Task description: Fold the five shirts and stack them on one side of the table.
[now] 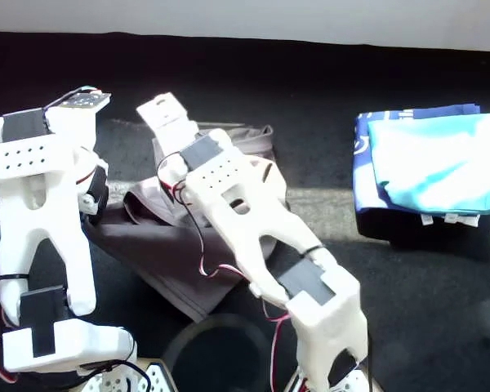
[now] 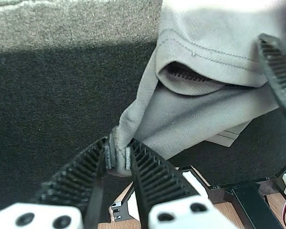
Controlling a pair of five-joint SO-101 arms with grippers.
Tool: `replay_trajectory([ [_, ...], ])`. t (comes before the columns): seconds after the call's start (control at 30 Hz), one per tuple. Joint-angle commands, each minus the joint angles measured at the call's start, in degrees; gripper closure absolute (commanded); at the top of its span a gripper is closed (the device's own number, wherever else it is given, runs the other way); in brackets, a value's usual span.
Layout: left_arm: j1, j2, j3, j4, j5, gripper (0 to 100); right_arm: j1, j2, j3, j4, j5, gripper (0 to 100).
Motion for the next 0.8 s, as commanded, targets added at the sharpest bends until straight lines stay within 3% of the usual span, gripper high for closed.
replay_trajectory([
  [0.0, -0.8, -2.8, -0.4, 0.5, -0.3, 99, 0.0, 3.4, -5.3, -0.5, -0.2, 79.9],
  [0.1, -0.8, -2.9, -0.4, 0.5, -0.3, 99, 1.8, 6.0, -8.9, -0.5, -0.1, 83.3],
  [0.2, -0.9, -3.3, -0.7, 0.5, -0.3, 99, 5.6, 6.9, -13.6, -0.5, -0.1, 99.5],
  [0.53, -7.9, -2.7, -18.4, -0.4, -0.3, 99, 19.6, 6.7, -32.4, 3.8, -0.1, 99.1],
  [0.77, -8.0, -2.7, -34.3, -2.7, -0.3, 99, 21.7, 6.7, -52.3, 11.5, -0.1, 99.1],
])
